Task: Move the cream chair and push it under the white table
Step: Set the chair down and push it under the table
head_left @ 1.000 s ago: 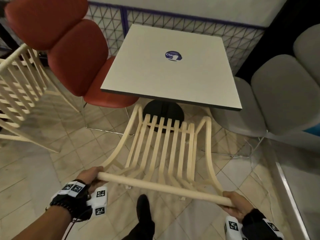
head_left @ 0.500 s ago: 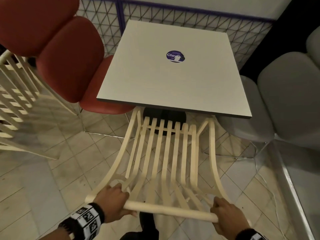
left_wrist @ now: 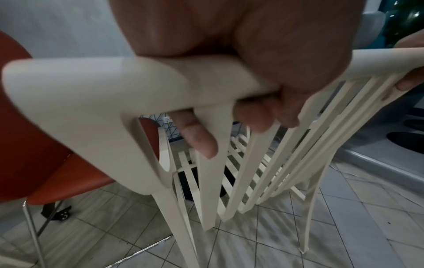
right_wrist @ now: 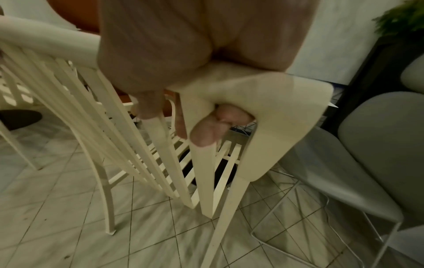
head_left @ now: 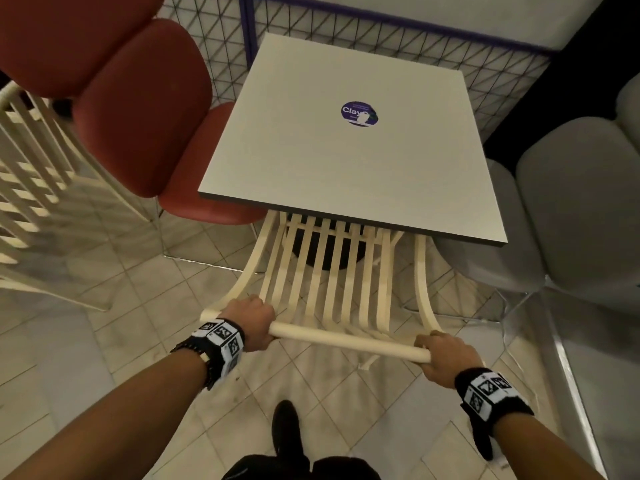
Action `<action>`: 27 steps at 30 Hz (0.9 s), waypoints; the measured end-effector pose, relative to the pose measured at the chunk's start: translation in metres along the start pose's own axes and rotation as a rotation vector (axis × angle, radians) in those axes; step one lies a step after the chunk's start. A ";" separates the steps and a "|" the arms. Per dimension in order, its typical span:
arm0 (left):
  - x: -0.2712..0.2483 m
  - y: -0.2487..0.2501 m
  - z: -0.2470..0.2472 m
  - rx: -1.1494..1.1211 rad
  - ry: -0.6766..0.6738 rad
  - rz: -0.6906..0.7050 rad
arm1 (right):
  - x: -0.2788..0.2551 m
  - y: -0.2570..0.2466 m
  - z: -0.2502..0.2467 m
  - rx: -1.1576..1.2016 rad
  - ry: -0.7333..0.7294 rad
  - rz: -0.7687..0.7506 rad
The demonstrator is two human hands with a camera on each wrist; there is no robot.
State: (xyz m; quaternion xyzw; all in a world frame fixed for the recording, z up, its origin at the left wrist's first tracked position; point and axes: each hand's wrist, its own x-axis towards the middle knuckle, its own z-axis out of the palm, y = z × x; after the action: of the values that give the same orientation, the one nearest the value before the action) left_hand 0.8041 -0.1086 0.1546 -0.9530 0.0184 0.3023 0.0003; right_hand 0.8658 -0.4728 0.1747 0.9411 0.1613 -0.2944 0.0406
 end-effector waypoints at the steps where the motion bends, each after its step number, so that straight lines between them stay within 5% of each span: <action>1: 0.001 0.000 0.000 -0.008 -0.001 0.001 | 0.001 0.000 0.000 -0.005 -0.029 0.018; 27: 0.002 0.016 -0.006 -0.014 0.016 -0.070 | 0.012 0.015 0.006 -0.054 0.007 0.099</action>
State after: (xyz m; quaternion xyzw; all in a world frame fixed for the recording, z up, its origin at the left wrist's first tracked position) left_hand 0.8085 -0.1250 0.1580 -0.9555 -0.0171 0.2945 0.0039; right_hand 0.8763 -0.4844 0.1629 0.9475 0.1227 -0.2843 0.0797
